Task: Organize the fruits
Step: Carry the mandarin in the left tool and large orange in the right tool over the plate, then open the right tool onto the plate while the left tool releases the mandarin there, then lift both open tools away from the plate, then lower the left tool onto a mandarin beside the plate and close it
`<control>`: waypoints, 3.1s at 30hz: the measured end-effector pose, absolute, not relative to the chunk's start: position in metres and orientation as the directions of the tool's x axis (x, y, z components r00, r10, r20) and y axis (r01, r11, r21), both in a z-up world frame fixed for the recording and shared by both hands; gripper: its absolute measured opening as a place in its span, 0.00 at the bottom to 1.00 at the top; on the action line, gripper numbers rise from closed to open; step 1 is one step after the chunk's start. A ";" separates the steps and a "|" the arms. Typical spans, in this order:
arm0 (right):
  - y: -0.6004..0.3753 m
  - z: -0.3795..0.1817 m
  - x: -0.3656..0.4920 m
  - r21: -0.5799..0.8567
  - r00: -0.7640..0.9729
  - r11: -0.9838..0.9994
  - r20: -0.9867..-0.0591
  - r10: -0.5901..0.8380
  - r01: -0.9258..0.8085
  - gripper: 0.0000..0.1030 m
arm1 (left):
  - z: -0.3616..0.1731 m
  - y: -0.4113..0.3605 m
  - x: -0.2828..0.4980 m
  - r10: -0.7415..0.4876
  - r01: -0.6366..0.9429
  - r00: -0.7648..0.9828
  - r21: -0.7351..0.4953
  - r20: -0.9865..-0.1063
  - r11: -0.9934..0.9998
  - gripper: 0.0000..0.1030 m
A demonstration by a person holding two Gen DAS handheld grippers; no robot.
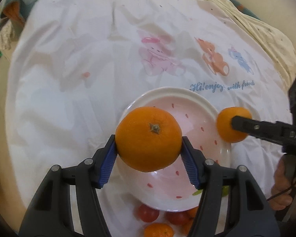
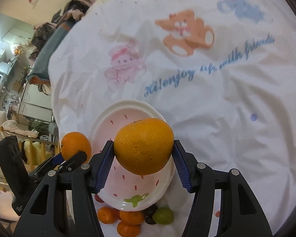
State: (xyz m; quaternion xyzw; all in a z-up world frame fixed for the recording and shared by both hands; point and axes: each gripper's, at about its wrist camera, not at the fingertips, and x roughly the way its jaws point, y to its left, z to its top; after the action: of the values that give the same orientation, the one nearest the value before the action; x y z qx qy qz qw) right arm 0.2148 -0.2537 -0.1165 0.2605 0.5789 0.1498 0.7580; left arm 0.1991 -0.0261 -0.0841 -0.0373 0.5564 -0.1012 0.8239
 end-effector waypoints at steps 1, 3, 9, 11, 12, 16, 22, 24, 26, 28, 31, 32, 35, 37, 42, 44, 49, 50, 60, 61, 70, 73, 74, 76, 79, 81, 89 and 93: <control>-0.252 -0.120 0.217 0.565 0.279 0.822 -0.802 0.528 0.070 0.60 | -0.086 -0.029 0.201 -0.195 0.138 0.367 -0.155 -0.910 0.978 0.57; -0.247 -0.123 0.221 0.560 0.274 0.827 -0.805 0.526 0.057 0.60 | -0.089 -0.033 0.205 -0.184 0.142 0.365 -0.141 -0.913 0.980 0.57; -0.243 -0.126 0.225 0.557 0.274 0.829 -0.806 0.525 0.051 0.60 | -0.100 -0.035 0.209 -0.202 0.143 0.340 -0.161 -0.918 0.976 0.57; -0.246 -0.126 0.224 0.564 0.280 0.823 -0.801 0.529 0.058 0.60 | -0.103 -0.033 0.210 -0.211 0.136 0.331 -0.175 -0.920 0.975 0.57; -0.246 -0.126 0.225 0.565 0.283 0.823 -0.800 0.529 0.060 0.60 | -0.105 -0.031 0.210 -0.217 0.132 0.328 -0.184 -0.919 0.974 0.57; -0.245 -0.125 0.224 0.557 0.283 0.829 -0.804 0.524 0.049 0.60 | -0.108 -0.033 0.209 -0.199 0.136 0.328 -0.162 -0.923 0.977 0.58; -0.246 -0.125 0.224 0.561 0.284 0.826 -0.802 0.526 0.056 0.61 | -0.113 -0.036 0.210 -0.197 0.149 0.302 -0.158 -0.933 0.976 0.59; -0.246 -0.125 0.224 0.560 0.285 0.826 -0.802 0.525 0.056 0.62 | -0.112 -0.035 0.210 -0.199 0.148 0.301 -0.161 -0.933 0.976 0.59; -0.246 -0.125 0.224 0.560 0.284 0.826 -0.803 0.524 0.060 0.62 | -0.112 -0.035 0.210 -0.195 0.150 0.300 -0.156 -0.934 0.976 0.59; -0.246 -0.125 0.224 0.571 0.287 0.818 -0.796 0.533 0.065 0.63 | -0.113 -0.037 0.211 -0.187 0.155 0.290 -0.147 -0.939 0.977 0.59; -0.251 -0.117 0.224 0.598 0.328 0.799 -0.770 0.548 0.067 0.75 | -0.112 -0.039 0.210 -0.198 0.168 0.292 -0.153 -0.936 0.974 0.65; -0.251 -0.114 0.223 0.596 0.340 0.801 -0.767 0.544 0.062 0.80 | -0.109 -0.039 0.209 -0.193 0.169 0.311 -0.145 -0.931 0.975 0.73; -0.252 -0.104 0.223 0.596 0.362 0.802 -0.757 0.545 0.040 0.81 | -0.098 -0.040 0.208 -0.198 0.185 0.363 -0.137 -0.910 0.973 0.83; -0.252 -0.100 0.222 0.597 0.368 0.802 -0.753 0.545 0.033 0.81 | -0.095 -0.039 0.209 -0.205 0.180 0.369 -0.147 -0.907 0.973 0.83; -0.252 -0.092 0.220 0.562 0.386 0.827 -0.765 0.515 0.012 0.82 | -0.082 -0.033 0.207 -0.211 0.165 0.410 -0.156 -0.887 0.974 0.83; -0.251 -0.088 0.219 0.554 0.394 0.833 -0.766 0.508 0.002 0.82 | -0.075 -0.029 0.204 -0.206 0.148 0.436 -0.156 -0.876 0.977 0.83; -0.249 -0.070 0.209 0.534 0.432 0.845 -0.757 0.491 -0.027 0.85 | -0.054 -0.019 0.193 -0.171 0.106 0.498 -0.136 -0.850 0.985 0.83; -0.249 -0.066 0.206 0.533 0.439 0.846 -0.752 0.491 -0.033 0.86 | -0.049 -0.017 0.189 -0.161 0.098 0.515 -0.128 -0.842 0.987 0.83; -0.238 -0.013 0.155 0.488 0.521 0.861 -0.702 0.486 -0.145 0.93 | -0.005 0.001 0.140 -0.180 0.071 0.630 -0.175 -0.756 0.982 0.83; -0.238 -0.011 0.148 0.480 0.525 0.864 -0.701 0.482 -0.152 0.92 | -0.003 0.002 0.134 -0.177 0.073 0.629 -0.169 -0.757 0.983 0.83; -0.244 0.001 0.093 0.489 0.551 0.859 -0.680 0.484 -0.151 0.93 | 0.023 0.012 0.082 -0.187 0.066 0.673 -0.194 -0.716 0.979 0.89; -0.248 -0.001 0.079 0.493 0.551 0.860 -0.685 0.477 -0.131 0.93 | 0.027 0.011 0.069 -0.161 0.065 0.682 -0.161 -0.713 0.985 0.89; -0.249 -0.001 0.073 0.489 0.553 0.863 -0.688 0.471 -0.127 0.93 | 0.027 0.010 0.063 -0.160 0.066 0.681 -0.157 -0.715 0.985 0.90; -0.251 -0.001 0.064 0.476 0.557 0.872 -0.696 0.454 -0.115 0.93 | 0.026 0.009 0.058 -0.149 0.062 0.676 -0.146 -0.722 0.987 0.90; -0.255 -0.006 0.053 0.472 0.556 0.877 -0.706 0.439 -0.093 0.93 | 0.022 0.007 0.049 -0.129 0.049 0.668 -0.131 -0.733 0.990 0.90; -0.257 -0.010 0.047 0.472 0.552 0.878 -0.714 0.431 -0.075 0.93 | 0.017 0.006 0.045 -0.122 0.038 0.656 -0.129 -0.745 0.991 0.89; -0.261 -0.026 0.034 0.450 0.526 0.892 -0.750 0.402 -0.040 0.93 | 0.003 -0.001 0.036 -0.105 0.030 0.626 -0.111 -0.772 0.993 0.89; -0.264 -0.036 0.040 0.428 0.508 0.904 -0.778 0.369 -0.003 0.93 | -0.012 -0.005 0.040 -0.111 0.035 0.581 -0.112 -0.806 0.993 0.89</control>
State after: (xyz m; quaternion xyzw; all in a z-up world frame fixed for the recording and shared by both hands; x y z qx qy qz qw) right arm 0.0397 -0.2638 -0.0364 0.1897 0.4835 0.1097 0.8474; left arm 0.0396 -0.0051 -0.0119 -0.0420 0.4557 -0.0410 0.8882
